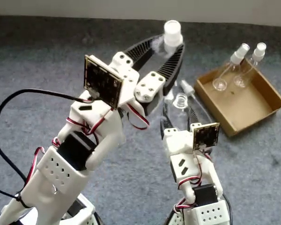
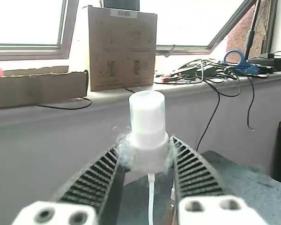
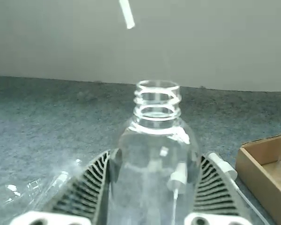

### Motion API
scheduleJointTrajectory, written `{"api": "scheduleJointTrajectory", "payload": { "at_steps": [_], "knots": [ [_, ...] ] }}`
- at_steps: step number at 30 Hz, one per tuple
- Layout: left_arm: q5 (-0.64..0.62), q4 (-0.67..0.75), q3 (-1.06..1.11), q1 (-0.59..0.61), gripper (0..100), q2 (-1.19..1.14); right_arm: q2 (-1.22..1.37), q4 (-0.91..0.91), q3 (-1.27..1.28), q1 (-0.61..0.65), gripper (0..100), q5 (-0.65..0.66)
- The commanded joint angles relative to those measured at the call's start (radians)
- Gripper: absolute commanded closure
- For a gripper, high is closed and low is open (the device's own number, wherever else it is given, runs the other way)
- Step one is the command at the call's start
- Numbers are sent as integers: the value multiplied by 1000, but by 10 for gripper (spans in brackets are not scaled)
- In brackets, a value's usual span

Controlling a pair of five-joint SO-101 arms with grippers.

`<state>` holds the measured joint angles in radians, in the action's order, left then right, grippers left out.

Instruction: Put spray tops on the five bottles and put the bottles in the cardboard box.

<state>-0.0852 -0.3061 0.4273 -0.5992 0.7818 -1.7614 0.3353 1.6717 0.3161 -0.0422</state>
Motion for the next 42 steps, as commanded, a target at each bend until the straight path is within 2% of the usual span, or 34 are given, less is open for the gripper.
{"api": "scheduleJointTrajectory", "payload": {
  "at_steps": [1, 7, 14, 20, 26, 30, 37, 42],
  "knots": [
    [8, 29, 4, -68, 994, 27, -10, 4, 174, 10, 858, -8],
    [8, 35, 68, -70, 994, 25, -10, 4, 174, 10, 858, -6],
    [8, 141, 154, -74, 994, 25, -10, 4, 174, 7, 858, -6],
    [5, 137, 185, -77, 994, 27, -10, 4, 174, 5, 858, -6],
    [5, 140, 306, -81, 994, 35, -10, 5, 174, 4, 858, -6],
    [6, 141, 400, -125, 994, 36, -10, 13, 174, 4, 858, -6],
    [6, 141, 461, -137, 994, 30, -19, 71, 174, 4, 858, -3],
    [6, 143, 493, -133, 994, 35, -19, 71, 174, 4, 858, 124]
  ]
}}
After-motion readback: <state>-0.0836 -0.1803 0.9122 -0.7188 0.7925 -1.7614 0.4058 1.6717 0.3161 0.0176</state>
